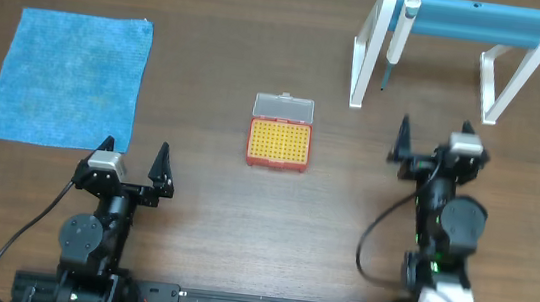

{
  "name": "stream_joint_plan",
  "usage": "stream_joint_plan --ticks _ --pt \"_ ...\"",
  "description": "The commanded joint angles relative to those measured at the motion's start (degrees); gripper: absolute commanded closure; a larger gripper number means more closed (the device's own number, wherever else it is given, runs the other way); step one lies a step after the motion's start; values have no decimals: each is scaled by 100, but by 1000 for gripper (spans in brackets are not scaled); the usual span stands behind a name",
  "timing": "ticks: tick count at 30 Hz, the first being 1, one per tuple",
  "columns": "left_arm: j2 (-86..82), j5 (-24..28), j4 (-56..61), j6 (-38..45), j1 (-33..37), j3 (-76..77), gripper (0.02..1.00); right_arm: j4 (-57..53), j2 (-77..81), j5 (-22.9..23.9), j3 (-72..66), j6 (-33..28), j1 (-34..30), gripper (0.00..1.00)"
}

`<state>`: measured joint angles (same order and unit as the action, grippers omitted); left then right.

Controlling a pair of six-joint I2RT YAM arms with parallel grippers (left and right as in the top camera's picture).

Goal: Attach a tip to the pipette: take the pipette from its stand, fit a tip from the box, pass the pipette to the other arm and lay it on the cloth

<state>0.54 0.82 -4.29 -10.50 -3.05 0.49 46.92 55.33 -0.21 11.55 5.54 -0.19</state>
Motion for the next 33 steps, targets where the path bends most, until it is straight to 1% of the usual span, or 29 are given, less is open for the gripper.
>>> stream_joint_plan --ticks 1,3,13,15,19,23,26,33 --pt "-33 -81 -22 50 9 -17 20 1311 2061 -96 785 535 295 29" --pt "-33 -81 -22 52 9 -17 23 1447 2765 -92 1263 535 330 29" --pt "-33 -81 -22 52 9 -17 23 1287 3960 -83 2400 468 339 27" --pt "-33 -81 -22 52 9 -17 20 1268 4052 -42 2461 466 339 27" --pt "-33 -81 -22 52 9 -17 23 1209 4092 -42 2498 101 337 27" --pt "-33 -81 -22 52 9 -17 20 903 4094 -42 2625 98 337 27" --pt "-33 -81 -22 52 9 -17 23 909 4131 -42 2664 -31 326 27" --pt "-33 -81 -22 52 9 -17 23 1001 4395 -39 2881 -31 321 27"
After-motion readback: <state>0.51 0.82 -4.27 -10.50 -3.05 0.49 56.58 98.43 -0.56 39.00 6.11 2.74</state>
